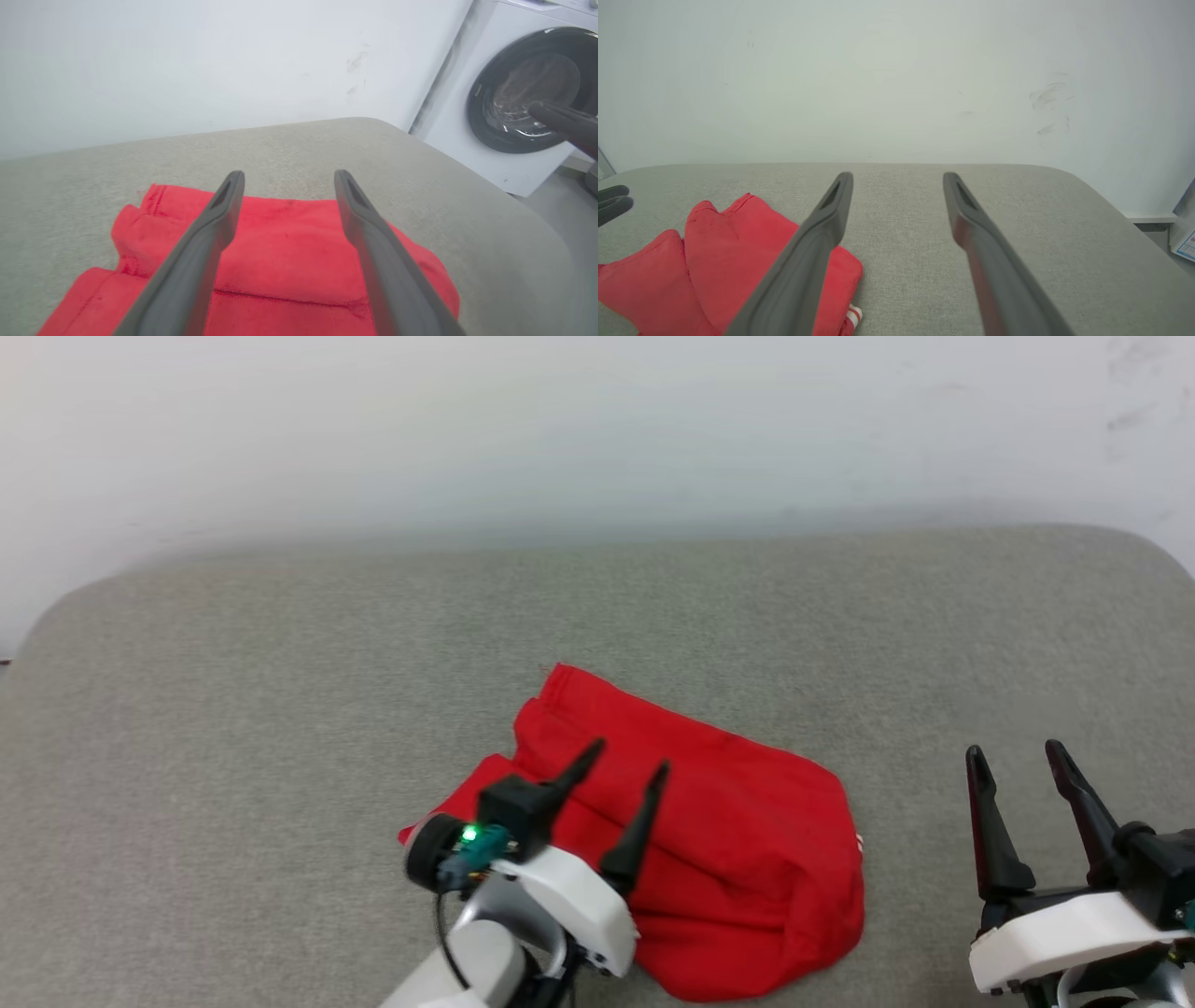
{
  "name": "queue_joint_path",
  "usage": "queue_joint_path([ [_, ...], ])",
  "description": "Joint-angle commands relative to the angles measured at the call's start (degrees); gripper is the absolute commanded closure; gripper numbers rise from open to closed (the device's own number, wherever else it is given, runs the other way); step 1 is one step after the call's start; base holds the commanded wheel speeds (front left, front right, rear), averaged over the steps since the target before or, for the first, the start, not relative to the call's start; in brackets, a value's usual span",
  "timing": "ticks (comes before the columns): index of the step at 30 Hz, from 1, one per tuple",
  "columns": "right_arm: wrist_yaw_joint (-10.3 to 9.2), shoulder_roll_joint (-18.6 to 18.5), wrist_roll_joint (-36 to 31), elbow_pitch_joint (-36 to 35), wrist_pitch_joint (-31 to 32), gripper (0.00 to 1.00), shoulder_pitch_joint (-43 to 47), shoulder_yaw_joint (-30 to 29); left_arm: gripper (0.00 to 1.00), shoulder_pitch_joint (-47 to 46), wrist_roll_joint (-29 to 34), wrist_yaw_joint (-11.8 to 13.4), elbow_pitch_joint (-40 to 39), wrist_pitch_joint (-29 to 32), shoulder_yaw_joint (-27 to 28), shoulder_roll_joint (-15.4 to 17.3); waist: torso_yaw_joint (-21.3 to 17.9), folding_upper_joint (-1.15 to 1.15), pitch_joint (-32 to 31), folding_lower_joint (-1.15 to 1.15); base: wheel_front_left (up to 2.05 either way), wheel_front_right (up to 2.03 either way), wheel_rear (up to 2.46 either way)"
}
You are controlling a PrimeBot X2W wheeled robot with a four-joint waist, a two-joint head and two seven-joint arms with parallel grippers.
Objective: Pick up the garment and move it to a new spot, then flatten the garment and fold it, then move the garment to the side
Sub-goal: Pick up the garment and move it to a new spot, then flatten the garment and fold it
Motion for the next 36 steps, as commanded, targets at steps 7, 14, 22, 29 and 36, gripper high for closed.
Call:
queue_joint_path([
  [7, -0.06, 0.1, 0.4, -0.9, 1.0, 0.0, 2.3, 0.5, 0.0, 4.2, -0.8, 4.6, -3.9, -3.1, 8.1, 4.7, 4.4, 0.0, -2.9, 0.0, 0.0, 0.0, 0.0],
  [14, -0.06, 0.1, 0.6, -1.2, 1.7, 0.0, 3.7, 1.3, 0.0, 8.5, -0.4, 6.0, -7.8, -3.4, 13.5, 9.5, 5.3, 0.0, -4.0, 0.0, 0.0, 0.0, 0.0],
  [22, -0.06, 0.1, 0.8, -1.9, 2.3, 0.0, 5.1, 2.4, 0.0, 14.0, -0.3, 6.9, -13.2, -3.5, 16.6, 12.1, 5.1, 0.0, -5.0, 0.0, 0.0, 0.0, 0.0],
  [29, -0.06, 0.1, 1.1, -2.3, 2.6, 0.0, 5.2, 2.4, 0.0, 15.7, -0.1, 7.3, -14.9, -3.5, 16.9, 12.5, 4.7, 0.0, -4.8, 0.0, 0.0, 0.0, 0.0],
  [36, -0.06, 0.1, 7.0, 0.9, 5.4, 0.0, 4.6, 2.8, 0.0, 15.0, -0.2, 7.3, -15.4, -3.0, 16.6, 12.7, 5.1, 0.0, -4.3, 0.0, 0.0, 0.0, 0.0],
])
